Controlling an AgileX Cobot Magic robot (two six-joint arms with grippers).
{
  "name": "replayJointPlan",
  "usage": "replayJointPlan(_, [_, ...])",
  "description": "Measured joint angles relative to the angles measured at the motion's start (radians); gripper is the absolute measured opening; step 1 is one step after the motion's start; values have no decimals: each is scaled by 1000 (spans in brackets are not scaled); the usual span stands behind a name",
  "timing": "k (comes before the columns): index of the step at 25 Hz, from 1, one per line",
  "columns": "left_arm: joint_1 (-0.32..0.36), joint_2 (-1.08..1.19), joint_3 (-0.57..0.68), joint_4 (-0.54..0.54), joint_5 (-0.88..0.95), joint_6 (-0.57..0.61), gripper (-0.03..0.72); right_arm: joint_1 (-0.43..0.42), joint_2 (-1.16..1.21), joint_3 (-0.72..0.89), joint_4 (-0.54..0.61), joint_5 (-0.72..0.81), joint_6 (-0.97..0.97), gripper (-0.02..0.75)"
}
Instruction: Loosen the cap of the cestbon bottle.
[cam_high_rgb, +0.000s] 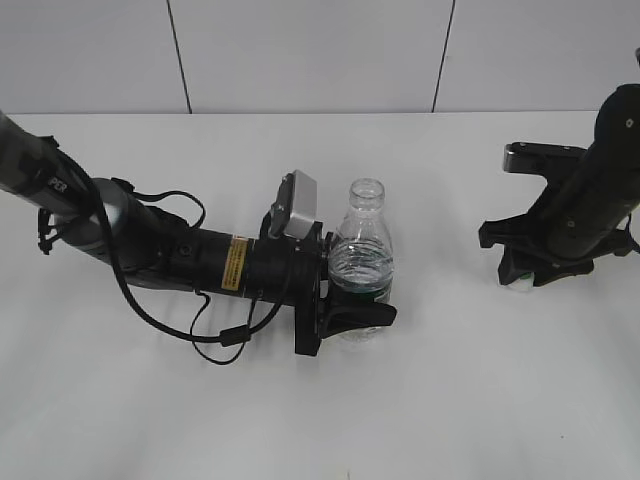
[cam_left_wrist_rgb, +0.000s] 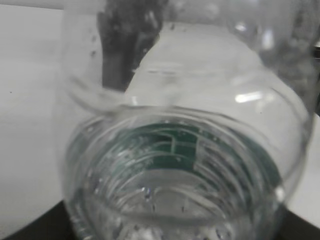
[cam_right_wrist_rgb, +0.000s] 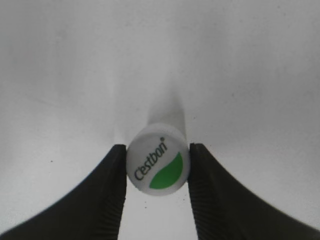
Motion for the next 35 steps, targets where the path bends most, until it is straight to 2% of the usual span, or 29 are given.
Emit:
replayJointPlan(9, [0, 0, 0, 1, 0, 0, 406, 0, 7, 1, 16, 4, 9, 305])
replayJointPlan(11, [0, 0, 0, 1, 0, 0, 406, 0, 7, 1, 16, 5, 9, 356])
replayJointPlan(14, [0, 0, 0, 1, 0, 0, 406, 0, 7, 1, 16, 8, 9, 475])
replayJointPlan(17, [0, 0, 0, 1, 0, 0, 406, 0, 7, 1, 16, 29, 9, 519])
replayJointPlan(24, [0, 0, 0, 1, 0, 0, 406, 0, -66, -82, 17, 127, -6, 529])
replayJointPlan(33, [0, 0, 0, -11, -4, -2, 406, 0, -178, -145, 19, 136, -13, 529])
replayJointPlan(35, [0, 0, 1, -16, -3, -5, 437, 0, -178, -146, 19, 138, -17, 529])
